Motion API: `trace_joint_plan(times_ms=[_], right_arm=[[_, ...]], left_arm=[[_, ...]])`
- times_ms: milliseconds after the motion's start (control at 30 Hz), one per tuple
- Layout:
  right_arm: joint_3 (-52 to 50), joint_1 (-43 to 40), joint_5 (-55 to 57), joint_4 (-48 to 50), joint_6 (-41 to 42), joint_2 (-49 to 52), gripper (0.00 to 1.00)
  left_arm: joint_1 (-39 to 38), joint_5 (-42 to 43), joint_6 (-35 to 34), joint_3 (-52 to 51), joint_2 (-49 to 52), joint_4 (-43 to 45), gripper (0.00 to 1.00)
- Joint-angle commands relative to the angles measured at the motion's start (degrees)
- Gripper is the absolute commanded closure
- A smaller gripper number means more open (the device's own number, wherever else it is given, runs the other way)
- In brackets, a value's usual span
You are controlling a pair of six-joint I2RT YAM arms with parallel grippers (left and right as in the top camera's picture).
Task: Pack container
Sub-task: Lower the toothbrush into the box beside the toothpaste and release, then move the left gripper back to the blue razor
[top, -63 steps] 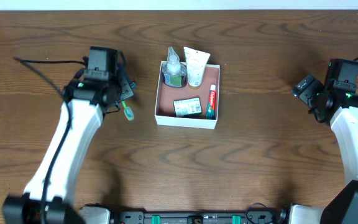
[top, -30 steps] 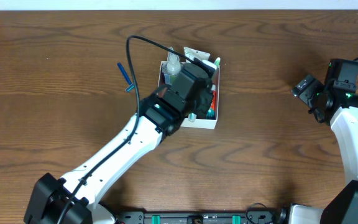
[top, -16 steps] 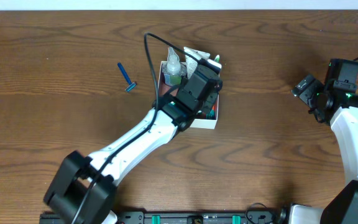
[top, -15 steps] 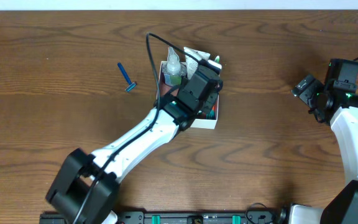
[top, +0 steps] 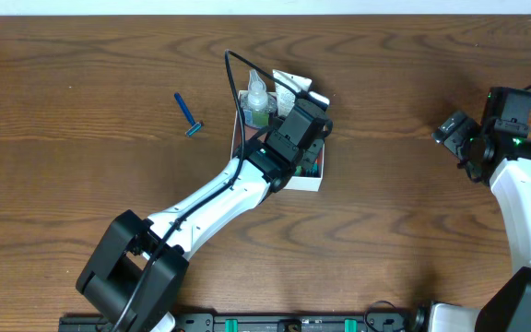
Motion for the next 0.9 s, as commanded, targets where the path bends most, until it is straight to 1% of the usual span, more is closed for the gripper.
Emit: trace_joint_plan(times_ms=[0, 133, 233, 300, 400, 467, 533, 600, 733, 800, 867], right_arm=[[0.1, -0.4, 0.4, -0.1, 0.5, 0.2, 0.01], [0.1, -0.4, 0.4, -0.1, 0.5, 0.2, 0.01], [0.1, -0.4, 0.4, -0.1, 0.5, 0.2, 0.01], [0.1, -0.4, 0.4, -0.1, 0.5, 0.2, 0.01], [0.1, -0.4, 0.4, -0.1, 0.5, 0.2, 0.01], [0.1, -0.4, 0.4, -0.1, 0.5, 0.2, 0.01], [0.1, -0.4, 0.4, -0.1, 0.5, 0.2, 0.01], [0.1, -0.4, 0.4, -0.1, 0.5, 0.2, 0.01], [0.1, -0.4, 0.4, -0.1, 0.5, 0.2, 0.01], [0.1, -0.4, 0.4, -0.1, 0.5, 0.2, 0.01], [0.1, -0.4, 0.4, -0.1, 0.5, 0.2, 0.01]], left_arm=[[-0.1, -0.7, 0.0, 0.1, -1.6, 0.3, 0.53], [-0.1, -0.7, 0.1, 0.1, -4.4, 0.8, 0.53], [-0.1, -0.7, 0.1, 0.1, -8.4, 0.3, 0.53], [-0.1, -0.7, 0.1, 0.1, -12.2, -1.4, 0.53], [0.1, -1.0, 0.1, 0.1, -18.2, -6.3, 0.52], [0.7, -4.3, 0.1, 0.1, -21.4, -10.3, 0.52], [1.8, -9.4, 0.0, 0.1, -23.4, -13.7, 0.52], [3.9, -12.7, 0.1, 0.1, -23.8, -15.2, 0.51], [10.7, -12.7, -0.7, 0.1, -21.7, -15.4, 0.50], [14.4, -12.7, -4.5, 0.1, -20.1, -15.1, 0.50], [18.4, -12.5, -10.4, 0.1, -18.3, -15.2, 0.50]])
